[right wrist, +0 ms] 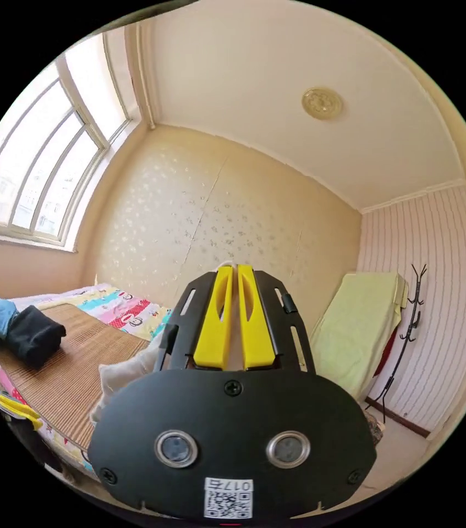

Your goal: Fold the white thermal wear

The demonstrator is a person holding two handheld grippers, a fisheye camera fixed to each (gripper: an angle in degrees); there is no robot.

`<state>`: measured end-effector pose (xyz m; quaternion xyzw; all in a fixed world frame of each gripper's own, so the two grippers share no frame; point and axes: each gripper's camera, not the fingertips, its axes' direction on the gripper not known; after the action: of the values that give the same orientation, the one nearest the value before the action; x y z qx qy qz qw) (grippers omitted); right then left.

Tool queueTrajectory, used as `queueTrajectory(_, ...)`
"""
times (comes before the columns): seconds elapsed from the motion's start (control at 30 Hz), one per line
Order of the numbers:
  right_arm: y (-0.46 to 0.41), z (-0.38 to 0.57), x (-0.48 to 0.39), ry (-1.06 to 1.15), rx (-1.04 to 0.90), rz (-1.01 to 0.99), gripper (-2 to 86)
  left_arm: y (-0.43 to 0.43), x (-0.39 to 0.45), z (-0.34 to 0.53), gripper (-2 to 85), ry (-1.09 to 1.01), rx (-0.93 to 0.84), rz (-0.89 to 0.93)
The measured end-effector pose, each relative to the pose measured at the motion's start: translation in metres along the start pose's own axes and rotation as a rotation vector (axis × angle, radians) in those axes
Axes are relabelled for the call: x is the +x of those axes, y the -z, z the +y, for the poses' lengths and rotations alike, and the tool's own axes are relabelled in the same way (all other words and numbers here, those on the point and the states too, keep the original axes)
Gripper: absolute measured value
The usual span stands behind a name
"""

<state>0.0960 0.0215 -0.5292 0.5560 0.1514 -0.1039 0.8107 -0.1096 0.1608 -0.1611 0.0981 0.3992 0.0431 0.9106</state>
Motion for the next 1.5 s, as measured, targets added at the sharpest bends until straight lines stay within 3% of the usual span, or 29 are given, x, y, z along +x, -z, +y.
queueTrajectory(0.27, 0.025, -0.045, 0.008, -0.093, 0.055, 0.047, 1.8, -0.016, 0.065, -0.009, 13.0, -0.289, -0.078, 0.274)
queueTrajectory(0.37, 0.033, -0.061, -0.003, -0.082, 0.081, 0.178, 1.8, -0.022, 0.098, -0.002, 15.7, -0.413, -0.08, 0.188)
queueTrajectory(0.43, 0.032, -0.072, -0.009, -0.053, 0.08, 0.242, 1.8, -0.017, 0.115, 0.009, 14.1, -0.453, -0.015, 0.029)
queueTrajectory(0.53, 0.028, -0.077, -0.006, -0.004, 0.071, 0.255, 1.8, 0.017, 0.106, 0.02, 6.0, -0.371, 0.171, -0.133)
queueTrajectory(0.6, 0.024, -0.076, 0.004, 0.022, 0.046, 0.237, 1.8, 0.045, 0.085, 0.018, 4.8, -0.323, 0.266, -0.107)
queueTrajectory(0.77, 0.004, -0.066, 0.053, -0.009, -0.087, 0.055, 1.9, 0.128, 0.0, -0.018, 4.2, -0.078, 0.485, 0.065)
queueTrajectory(0.87, 0.008, -0.052, 0.096, -0.104, -0.092, -0.156, 1.9, 0.177, -0.041, -0.035, 4.0, 0.052, 0.638, 0.149)
queueTrajectory(0.93, 0.024, -0.043, 0.129, -0.155, -0.073, -0.443, 1.8, 0.212, -0.047, -0.037, 4.0, 0.048, 0.783, 0.248)
queueTrajectory(1.07, 0.047, -0.035, 0.162, -0.198, -0.033, -0.723, 1.4, 0.258, -0.018, -0.038, 4.0, -0.111, 0.944, 0.225)
queueTrajectory(1.23, 0.03, -0.029, 0.163, -0.178, -0.114, -0.662, 1.1, 0.277, 0.009, -0.078, 4.1, -0.125, 0.782, -0.022)
queueTrajectory(1.4, 0.012, -0.019, 0.145, -0.163, -0.109, -0.577, 1.3, 0.266, 0.005, -0.1, 4.1, -0.149, 0.684, -0.068)
queueTrajectory(1.5, -0.042, -0.016, 0.13, -0.106, -0.238, -0.469, 1.5, 0.237, -0.012, -0.146, 4.0, -0.162, 0.543, -0.156)
